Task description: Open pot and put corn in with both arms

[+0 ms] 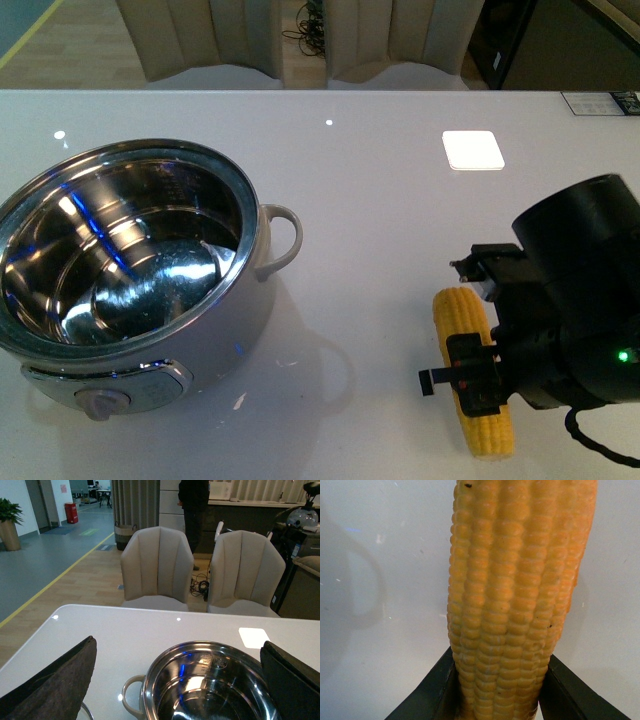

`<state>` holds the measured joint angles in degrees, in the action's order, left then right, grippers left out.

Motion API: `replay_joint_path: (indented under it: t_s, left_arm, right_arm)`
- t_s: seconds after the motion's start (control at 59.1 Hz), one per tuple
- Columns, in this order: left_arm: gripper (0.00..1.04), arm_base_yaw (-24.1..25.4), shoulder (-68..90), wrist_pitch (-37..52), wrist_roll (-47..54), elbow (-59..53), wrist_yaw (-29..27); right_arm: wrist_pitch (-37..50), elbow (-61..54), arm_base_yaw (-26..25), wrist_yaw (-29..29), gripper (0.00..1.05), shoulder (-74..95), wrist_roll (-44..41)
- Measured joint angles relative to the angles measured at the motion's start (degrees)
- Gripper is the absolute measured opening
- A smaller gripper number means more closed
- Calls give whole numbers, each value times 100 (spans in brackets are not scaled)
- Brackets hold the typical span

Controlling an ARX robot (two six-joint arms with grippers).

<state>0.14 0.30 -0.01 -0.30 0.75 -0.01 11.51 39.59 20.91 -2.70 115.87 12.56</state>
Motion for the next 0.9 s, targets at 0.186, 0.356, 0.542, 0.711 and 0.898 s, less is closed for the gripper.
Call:
replay_joint_path:
  t_s: [0.186,0.356,0.542,0.711,0.898]
  left_arm:
    - [98,0,0,0,0,0,0]
    - [98,0,0,0,0,0,0]
    - [98,0,0,0,0,0,0]
    - [98,0,0,0,0,0,0]
    - [98,0,0,0,0,0,0]
  right_arm:
    - [-481,369,85,-402,38,-1001,391]
    - [-754,793,330,-560,38,-1309,748]
    - [-938,1276,634,-662,38,-1331,1082]
    - [-1064,1770,920,-730,39,-1296,1399]
    - [-1193,2441,1259,-807,40,-920,1797]
